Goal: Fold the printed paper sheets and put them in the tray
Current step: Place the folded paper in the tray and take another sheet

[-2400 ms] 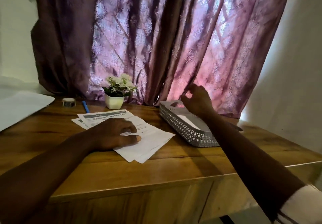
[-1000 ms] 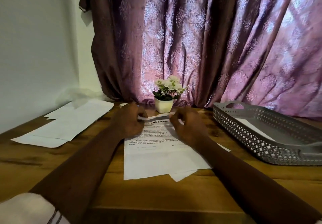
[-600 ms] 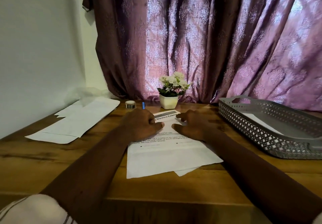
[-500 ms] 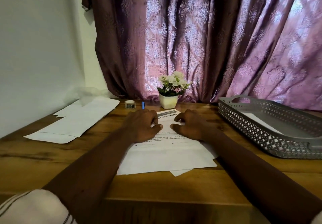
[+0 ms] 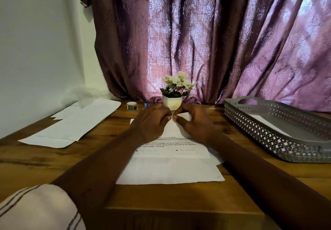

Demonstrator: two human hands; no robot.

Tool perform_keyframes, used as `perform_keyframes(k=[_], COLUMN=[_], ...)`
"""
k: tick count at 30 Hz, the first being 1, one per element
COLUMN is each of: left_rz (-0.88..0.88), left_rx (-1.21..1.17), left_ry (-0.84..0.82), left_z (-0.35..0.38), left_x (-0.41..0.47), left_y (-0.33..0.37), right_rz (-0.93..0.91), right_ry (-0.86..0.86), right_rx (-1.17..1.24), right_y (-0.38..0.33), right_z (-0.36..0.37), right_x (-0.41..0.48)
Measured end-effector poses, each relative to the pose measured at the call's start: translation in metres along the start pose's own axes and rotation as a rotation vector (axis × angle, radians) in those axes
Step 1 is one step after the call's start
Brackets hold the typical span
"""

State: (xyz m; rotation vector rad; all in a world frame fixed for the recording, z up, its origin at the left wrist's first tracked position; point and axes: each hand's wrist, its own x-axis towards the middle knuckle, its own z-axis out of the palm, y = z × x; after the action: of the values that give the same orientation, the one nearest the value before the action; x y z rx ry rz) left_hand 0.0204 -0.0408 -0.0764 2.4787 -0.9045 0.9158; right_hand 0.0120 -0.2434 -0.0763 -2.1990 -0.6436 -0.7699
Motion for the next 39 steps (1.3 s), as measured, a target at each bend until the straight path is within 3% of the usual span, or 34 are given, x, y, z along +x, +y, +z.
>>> perform_keyframes(k=[5, 12, 14, 17, 19, 24, 26, 28, 31, 35, 39], left_rz=[-0.165, -0.332, -0.323, -0.258, -0.255, -0.275, -0.274, -0.267, -0.261, -0.263, -0.298], left_rx=[-0.102, -0.049, 0.012, 0.100, 0.148, 0.124, 0.101, 0.094, 0.085, 0.057, 0.060], left_ry=[0.023, 0.060, 0.064, 0.020, -0.010, -0.087, -0.091, -0.096, -0.116, -0.098, -0.088], left_z=[-0.015, -0.026, -0.026, -0.020, -0.018, -0.015, -0.014, -0.014, -0.015, -0.017, -0.014], left_x=[0.000, -0.008, -0.009, -0.010, -0.010, -0.012, -0.012, -0.011, -0.012, -0.015, -0.014], left_y=[-0.006, -0.019, -0.016, -0.013, -0.013, -0.012, -0.013, -0.014, -0.016, -0.016, -0.017], right_rz=[0.245, 0.284, 0.249, 0.114, 0.112, 0.587, 0.546, 0.345, 0.069, 0.177, 0.374], right_ry=[0.151, 0.184, 0.161, 0.108, 0.137, 0.248, 0.256, 0.205, -0.059, -0.231, -0.103], right_rx=[0.164, 0.115, -0.061, -0.581, -0.688, -0.451, -0.497, -0.415, -0.240, -0.217, -0.334], right_y=[0.016, 0.021, 0.018, 0.005, 0.000, 0.012, 0.017, 0.010, -0.011, 0.000, 0.022], right_z=[-0.013, -0.023, -0.024, -0.021, -0.018, -0.031, -0.036, -0.032, -0.012, 0.002, -0.021], right_x=[0.002, -0.004, -0.005, -0.008, -0.009, -0.011, -0.011, -0.009, -0.005, 0.000, -0.004])
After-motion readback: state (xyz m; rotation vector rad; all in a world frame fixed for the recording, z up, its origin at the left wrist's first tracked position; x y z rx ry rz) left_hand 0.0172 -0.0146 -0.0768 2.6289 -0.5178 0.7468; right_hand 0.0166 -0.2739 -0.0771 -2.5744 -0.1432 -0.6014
